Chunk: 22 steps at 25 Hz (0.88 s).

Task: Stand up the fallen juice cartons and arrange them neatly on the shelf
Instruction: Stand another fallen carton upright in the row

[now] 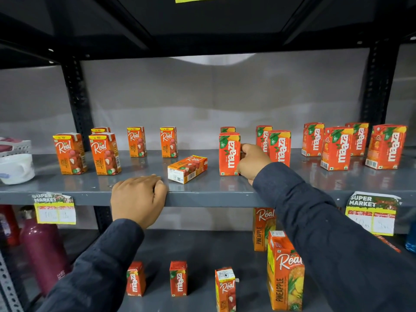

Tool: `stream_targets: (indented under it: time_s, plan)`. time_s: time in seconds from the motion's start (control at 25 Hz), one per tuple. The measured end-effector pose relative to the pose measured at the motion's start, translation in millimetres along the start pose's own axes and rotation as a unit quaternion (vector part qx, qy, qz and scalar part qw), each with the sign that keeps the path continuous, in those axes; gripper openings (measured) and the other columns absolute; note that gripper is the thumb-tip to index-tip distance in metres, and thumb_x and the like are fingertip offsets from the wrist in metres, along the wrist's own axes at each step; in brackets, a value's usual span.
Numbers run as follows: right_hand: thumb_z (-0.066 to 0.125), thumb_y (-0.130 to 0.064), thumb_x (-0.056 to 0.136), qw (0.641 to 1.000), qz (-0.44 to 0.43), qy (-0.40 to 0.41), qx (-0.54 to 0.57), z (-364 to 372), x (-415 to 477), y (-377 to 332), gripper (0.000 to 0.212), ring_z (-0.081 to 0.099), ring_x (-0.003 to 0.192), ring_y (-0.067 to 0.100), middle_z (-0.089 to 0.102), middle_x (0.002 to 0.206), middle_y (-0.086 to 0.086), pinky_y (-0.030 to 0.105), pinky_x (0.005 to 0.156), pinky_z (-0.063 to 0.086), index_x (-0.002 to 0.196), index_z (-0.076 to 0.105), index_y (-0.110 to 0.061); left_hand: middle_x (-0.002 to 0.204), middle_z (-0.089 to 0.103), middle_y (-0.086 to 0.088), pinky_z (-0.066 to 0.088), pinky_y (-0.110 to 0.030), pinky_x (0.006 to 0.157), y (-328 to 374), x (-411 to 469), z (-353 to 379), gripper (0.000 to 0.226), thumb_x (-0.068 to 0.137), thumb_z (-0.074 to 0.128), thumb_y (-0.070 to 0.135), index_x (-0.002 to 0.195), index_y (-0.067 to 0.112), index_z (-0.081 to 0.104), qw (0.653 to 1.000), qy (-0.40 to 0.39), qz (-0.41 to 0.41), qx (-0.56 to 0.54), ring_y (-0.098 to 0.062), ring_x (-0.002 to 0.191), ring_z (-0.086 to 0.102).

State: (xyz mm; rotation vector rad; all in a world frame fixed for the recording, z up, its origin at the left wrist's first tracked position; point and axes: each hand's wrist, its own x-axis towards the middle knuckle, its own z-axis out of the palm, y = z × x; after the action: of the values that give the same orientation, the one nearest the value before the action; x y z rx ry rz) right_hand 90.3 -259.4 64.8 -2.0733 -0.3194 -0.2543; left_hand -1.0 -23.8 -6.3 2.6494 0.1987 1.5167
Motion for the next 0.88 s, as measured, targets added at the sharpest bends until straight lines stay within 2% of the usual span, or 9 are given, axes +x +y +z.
stream_targets:
  time_s: [0.12, 0.28, 0.4, 0.6, 0.68, 0.8, 0.88]
  plan:
    - [0.052, 0.005, 0.088, 1.000, 0.005, -0.002, -0.017, 0, 1, 1, 0.038, 0.061, 0.108, 0.028, 0.065, 0.117, 0.009, 0.038, 0.089, 0.052, 0.124, 0.055, -0.009, 0.066, 0.072, -0.004, 0.041, -0.034, 0.066, 0, -1, 0, 0.047, 0.085, 0.032, 0.030, 0.069, 0.013, 0.073, 1.000, 0.005, 0.007, 0.002, -0.029, 0.060, 0.061]
    - [0.052, 0.003, 0.088, 1.000, 0.005, 0.015, -0.010, 2, 2, 2, 0.034, 0.063, 0.104, 0.028, 0.067, 0.116, 0.010, 0.044, 0.091, 0.053, 0.118, 0.058, -0.010, 0.067, 0.073, -0.005, 0.040, -0.035, 0.066, -1, 0, 2, 0.047, 0.085, 0.033, 0.029, 0.069, 0.013, 0.073, 1.000, 0.012, 0.017, 0.002, -0.030, 0.060, 0.062]
    - [0.052, 0.001, 0.089, 1.000, 0.006, 0.019, -0.017, 3, 1, 2, 0.033, 0.063, 0.103, 0.028, 0.066, 0.115, 0.009, 0.041, 0.090, 0.052, 0.119, 0.058, -0.011, 0.069, 0.074, -0.005, 0.042, -0.035, 0.066, -4, 0, 3, 0.046, 0.086, 0.033, 0.029, 0.070, 0.013, 0.074, 1.000, 0.012, 0.025, -0.003, -0.030, 0.062, 0.063]
    - [0.052, -0.001, 0.090, 0.999, 0.002, 0.014, -0.033, 2, -6, -3, 0.039, 0.060, 0.111, 0.026, 0.063, 0.124, 0.008, 0.034, 0.085, 0.048, 0.128, 0.052, -0.012, 0.065, 0.064, 0.001, 0.033, -0.029, 0.054, -12, 7, -5, 0.048, 0.092, 0.023, 0.046, 0.066, 0.025, 0.058, 0.995, -0.074, 0.067, -0.014, -0.022, 0.059, 0.054]
    - [0.051, -0.001, 0.091, 1.000, -0.008, 0.018, -0.016, 2, -7, -3, 0.042, 0.059, 0.113, 0.026, 0.061, 0.125, 0.006, 0.034, 0.087, 0.050, 0.131, 0.049, -0.012, 0.069, 0.066, 0.001, 0.035, -0.027, 0.051, -24, 14, -11, 0.054, 0.092, 0.020, 0.053, 0.071, 0.025, 0.062, 0.992, -0.088, 0.084, -0.021, -0.020, 0.061, 0.056]
    - [0.049, 0.001, 0.088, 0.997, -0.044, 0.060, 0.035, 4, -10, -1, 0.047, 0.060, 0.112, 0.023, 0.062, 0.123, 0.003, 0.039, 0.091, 0.052, 0.132, 0.048, -0.016, 0.080, 0.073, -0.003, 0.041, -0.029, 0.054, -51, 18, -25, 0.058, 0.093, 0.025, 0.050, 0.087, 0.019, 0.073, 0.990, -0.040, 0.130, -0.025, -0.028, 0.069, 0.065]
    - [0.047, 0.004, 0.085, 0.985, -0.084, 0.140, 0.051, 2, -16, -1, 0.049, 0.057, 0.112, 0.019, 0.059, 0.126, 0.004, 0.037, 0.094, 0.050, 0.130, 0.051, -0.016, 0.081, 0.074, -0.002, 0.038, -0.028, 0.053, -73, 17, -35, 0.054, 0.094, 0.028, 0.048, 0.089, 0.019, 0.073, 0.989, -0.026, 0.145, -0.011, -0.029, 0.068, 0.066]
